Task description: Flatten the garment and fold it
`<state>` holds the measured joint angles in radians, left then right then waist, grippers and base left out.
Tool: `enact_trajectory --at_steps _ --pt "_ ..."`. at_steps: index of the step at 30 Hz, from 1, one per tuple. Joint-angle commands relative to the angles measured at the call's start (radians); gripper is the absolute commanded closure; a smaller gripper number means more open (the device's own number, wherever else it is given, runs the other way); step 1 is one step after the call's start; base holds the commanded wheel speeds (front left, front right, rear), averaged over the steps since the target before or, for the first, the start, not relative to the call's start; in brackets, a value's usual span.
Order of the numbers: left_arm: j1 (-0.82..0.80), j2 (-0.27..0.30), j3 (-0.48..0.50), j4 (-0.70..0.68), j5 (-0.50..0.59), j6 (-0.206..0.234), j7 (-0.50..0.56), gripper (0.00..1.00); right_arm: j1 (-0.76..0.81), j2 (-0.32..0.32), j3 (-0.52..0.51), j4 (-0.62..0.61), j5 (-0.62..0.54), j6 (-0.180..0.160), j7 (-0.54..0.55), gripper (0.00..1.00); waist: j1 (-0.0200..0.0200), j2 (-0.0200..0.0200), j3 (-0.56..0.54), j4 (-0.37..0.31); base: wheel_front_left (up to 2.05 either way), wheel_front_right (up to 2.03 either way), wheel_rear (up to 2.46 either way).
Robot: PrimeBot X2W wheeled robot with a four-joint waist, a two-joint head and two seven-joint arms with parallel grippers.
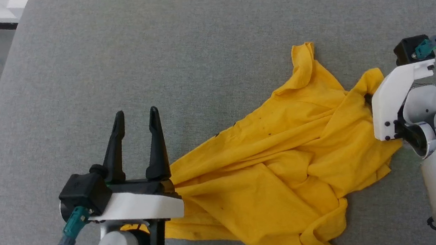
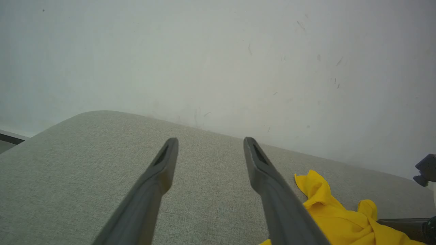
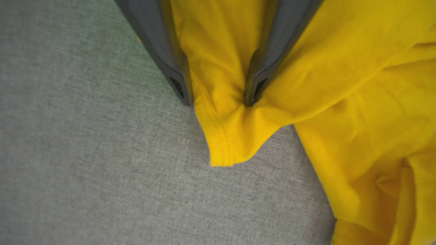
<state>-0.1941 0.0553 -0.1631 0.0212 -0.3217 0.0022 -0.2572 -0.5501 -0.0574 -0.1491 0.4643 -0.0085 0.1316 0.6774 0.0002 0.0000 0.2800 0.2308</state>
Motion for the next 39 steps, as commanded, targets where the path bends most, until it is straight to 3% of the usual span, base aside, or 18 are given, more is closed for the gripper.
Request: enact_trajectory --at_steps 1,3,7,12,17,22,23,24,25,32,36,39 --pt "-0.010 -0.005 0.001 0.003 -0.005 0.006 -0.004 0.00 0.022 0.007 0.005 0.015 0.010 -0.001 0.004 1.00 -0.0002 0.0000 -0.005 -0.004 0.00 0.00 0.00" --pt "-0.004 -0.005 0.001 0.011 -0.006 0.005 -0.004 0.00 0.030 0.007 0.005 -0.031 0.039 -0.001 -0.057 1.00 -0.0002 0.0000 -0.018 -0.014 0.00 0.00 0.00" --pt "0.010 -0.005 0.012 0.026 0.004 0.005 -0.004 0.00 0.078 0.007 -0.018 -0.169 0.122 -0.001 -0.280 1.00 -0.0002 0.0000 -0.058 -0.047 0.00 0.00 0.00" --pt "0.033 -0.005 0.030 0.037 0.017 -0.004 -0.004 0.00 0.220 0.007 -0.148 -0.313 0.192 -0.001 -0.466 1.00 -0.0002 0.0000 -0.107 -0.096 0.00 0.00 0.00" --pt "0.042 -0.005 0.033 0.050 0.026 -0.017 -0.004 0.00 0.362 0.007 -0.312 -0.344 0.256 -0.001 -0.512 1.00 -0.0002 0.0000 -0.132 -0.141 0.00 0.00 0.00" --pt "0.041 -0.005 0.019 0.067 0.030 -0.029 -0.005 0.00 0.458 0.007 -0.380 -0.230 0.270 -0.001 -0.407 1.00 -0.0002 0.0000 -0.141 -0.174 0.00 0.00 0.00" --pt "0.040 -0.005 0.015 0.071 0.030 -0.031 -0.005 0.00 0.470 0.007 -0.380 -0.206 0.268 -0.001 -0.381 0.80 -0.0002 0.0000 -0.142 -0.179 0.00 0.00 0.00" --pt "0.040 -0.005 0.011 0.077 0.031 -0.033 -0.005 0.00 0.481 0.007 -0.376 -0.187 0.265 -0.001 -0.355 0.09 -0.0002 0.0000 -0.144 -0.184 0.00 0.00 0.00" --pt "0.039 -0.005 0.008 0.082 0.032 -0.035 -0.005 0.00 0.486 0.007 -0.372 -0.177 0.268 -0.001 -0.341 0.00 -0.0002 0.0000 -0.144 -0.187 0.00 0.00 0.00" --pt "0.018 -0.005 -0.042 0.123 0.032 -0.059 -0.005 0.00 0.498 0.007 -0.315 -0.269 0.241 -0.001 -0.531 0.00 -0.0002 0.0000 -0.157 -0.207 0.00 0.00 0.00" --pt "-0.048 -0.005 -0.139 0.211 0.040 -0.082 0.000 0.00 0.522 0.007 -0.245 -0.345 0.213 -0.001 -0.624 0.00 -0.0002 0.0000 -0.159 -0.226 0.00 0.00 0.00" --pt "-0.146 -0.005 -0.230 0.305 0.043 -0.094 0.060 0.00 0.533 0.007 -0.201 -0.376 0.225 -0.001 -0.651 0.00 -0.0002 0.0000 -0.146 -0.245 0.00 0.00 0.00"
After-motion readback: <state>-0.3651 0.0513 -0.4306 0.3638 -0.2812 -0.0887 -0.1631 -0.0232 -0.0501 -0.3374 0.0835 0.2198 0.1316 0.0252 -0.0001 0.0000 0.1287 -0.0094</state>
